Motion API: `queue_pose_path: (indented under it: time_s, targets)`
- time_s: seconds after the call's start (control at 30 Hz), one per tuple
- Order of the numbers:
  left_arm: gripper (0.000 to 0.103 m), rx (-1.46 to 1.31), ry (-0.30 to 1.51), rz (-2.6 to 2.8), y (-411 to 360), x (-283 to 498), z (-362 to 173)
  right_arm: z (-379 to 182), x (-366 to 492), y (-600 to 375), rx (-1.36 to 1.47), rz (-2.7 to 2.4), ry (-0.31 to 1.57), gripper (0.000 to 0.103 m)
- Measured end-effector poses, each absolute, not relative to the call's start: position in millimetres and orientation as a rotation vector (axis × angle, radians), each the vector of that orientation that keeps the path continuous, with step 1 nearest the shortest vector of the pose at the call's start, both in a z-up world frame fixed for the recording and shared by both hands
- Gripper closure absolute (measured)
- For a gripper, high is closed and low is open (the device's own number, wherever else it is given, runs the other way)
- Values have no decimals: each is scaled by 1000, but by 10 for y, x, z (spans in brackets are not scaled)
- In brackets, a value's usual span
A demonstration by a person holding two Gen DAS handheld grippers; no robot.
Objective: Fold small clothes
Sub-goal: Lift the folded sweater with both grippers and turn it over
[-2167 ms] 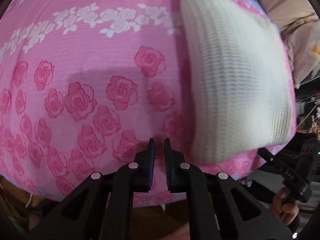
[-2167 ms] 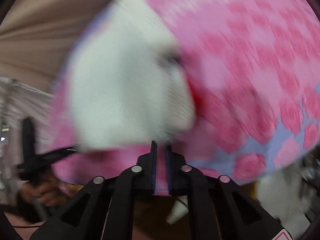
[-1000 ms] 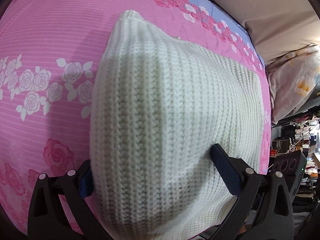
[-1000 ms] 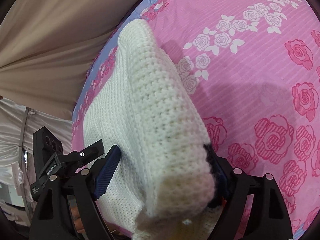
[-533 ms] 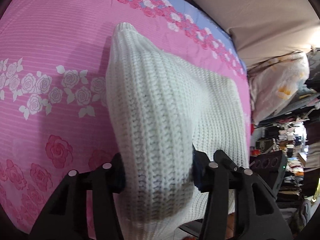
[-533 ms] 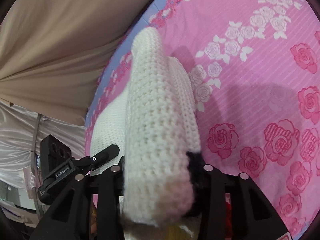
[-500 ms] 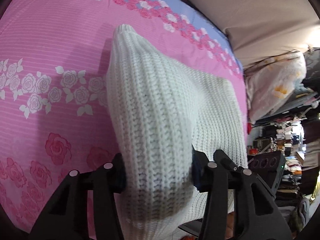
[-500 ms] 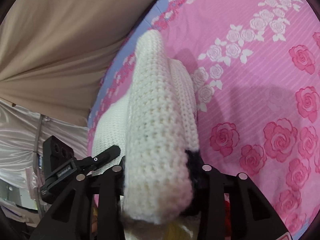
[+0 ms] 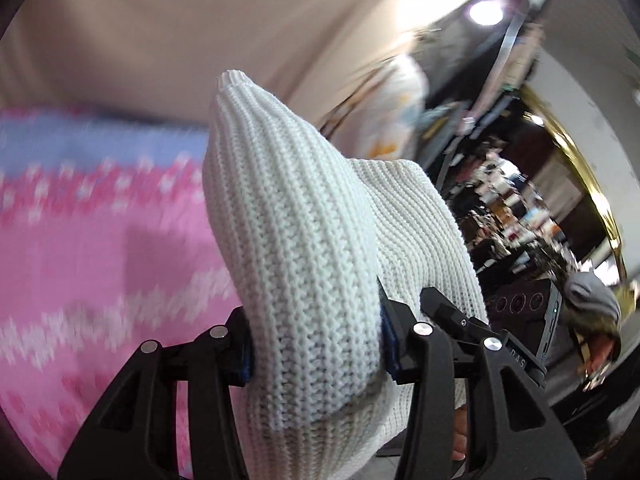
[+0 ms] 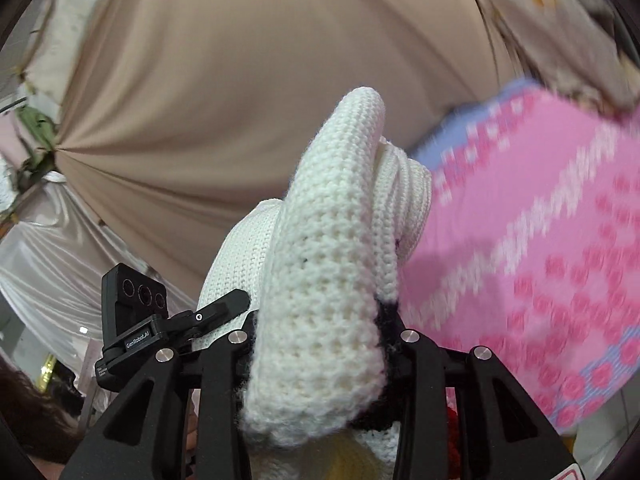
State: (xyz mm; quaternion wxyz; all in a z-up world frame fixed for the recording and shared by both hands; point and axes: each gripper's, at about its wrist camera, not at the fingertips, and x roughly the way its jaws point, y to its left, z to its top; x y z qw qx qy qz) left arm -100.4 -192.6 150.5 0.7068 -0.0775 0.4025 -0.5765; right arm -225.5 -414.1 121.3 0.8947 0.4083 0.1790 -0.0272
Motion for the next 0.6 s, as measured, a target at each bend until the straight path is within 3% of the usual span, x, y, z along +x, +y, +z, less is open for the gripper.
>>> queue_pose_path:
  time_s: [0.2, 0.33, 0.47, 0.6]
  targets:
    - [57, -105, 450, -1370, -1626, -1336, 2875, 2389, -2476, -4014, 613, -30, 81, 68]
    - [55, -96, 227, -1331, -1217, -1478, 3479, 3026, -2459, -3761, 473, 40, -82, 67]
    - [53, -73, 59, -1236, -741, -1520, 3848, 3528, -2321, -3446, 373, 134, -177, 67]
    - [53, -70, 23, -1138, -442, -1316, 3936, 3804, -2026, -3190, 351, 221, -184, 66]
